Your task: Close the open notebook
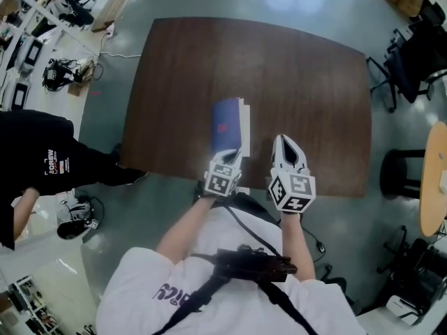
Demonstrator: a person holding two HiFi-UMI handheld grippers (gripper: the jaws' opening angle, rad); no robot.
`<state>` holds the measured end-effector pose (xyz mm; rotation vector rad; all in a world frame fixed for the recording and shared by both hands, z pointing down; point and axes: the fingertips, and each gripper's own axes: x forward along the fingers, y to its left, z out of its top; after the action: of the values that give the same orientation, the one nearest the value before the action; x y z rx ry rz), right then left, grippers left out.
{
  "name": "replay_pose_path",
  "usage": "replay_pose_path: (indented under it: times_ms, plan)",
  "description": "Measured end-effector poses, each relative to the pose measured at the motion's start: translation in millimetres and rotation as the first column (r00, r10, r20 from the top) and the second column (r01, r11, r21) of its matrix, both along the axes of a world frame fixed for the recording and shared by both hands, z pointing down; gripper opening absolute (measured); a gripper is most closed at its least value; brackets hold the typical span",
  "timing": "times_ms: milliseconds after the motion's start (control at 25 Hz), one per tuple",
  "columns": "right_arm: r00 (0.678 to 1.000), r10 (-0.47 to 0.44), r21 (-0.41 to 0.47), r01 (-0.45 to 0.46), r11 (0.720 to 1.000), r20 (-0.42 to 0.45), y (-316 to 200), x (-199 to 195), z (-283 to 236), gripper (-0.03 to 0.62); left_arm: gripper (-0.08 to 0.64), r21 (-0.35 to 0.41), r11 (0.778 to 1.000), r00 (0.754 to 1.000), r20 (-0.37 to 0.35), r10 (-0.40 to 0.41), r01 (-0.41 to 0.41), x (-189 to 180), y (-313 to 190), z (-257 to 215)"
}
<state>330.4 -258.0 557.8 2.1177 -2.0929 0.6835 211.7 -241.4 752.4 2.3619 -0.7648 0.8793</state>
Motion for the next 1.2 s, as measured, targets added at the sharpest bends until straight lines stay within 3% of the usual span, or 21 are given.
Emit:
replay_pose_path:
  times_ms: [360,560,760,1000,1200]
  plan:
    - [0.999,0.034,-0.045,-0.034,0.998,0.013,5,26,24,-0.006,0.035,-0.115,0.992,0.993,0.094,0.071,-0.060,33,8,55]
    - [1.000,0.018,-0.066,-0.017,0.998,0.019,11,23,35,-0.006,0.036,-0.138,0.989,0.988,0.138,0.077,-0.057,34,5,68]
    - [1.000,0.000,-0.065,0.002,0.998,0.025,18,23,40,-0.006,0.037,-0.099,0.993,0.985,0.151,0.082,-0.067,40,-4,64]
    - [0.999,-0.029,-0.043,0.030,0.999,0.024,27,23,30,-0.006,0.037,-0.156,0.986,0.997,0.040,0.060,-0.053,49,19,54]
    - [0.998,-0.054,0.012,0.054,0.998,0.037,27,30,11,-0.006,0.037,-0.079,0.996,0.996,-0.080,-0.051,0.044,47,12,-1]
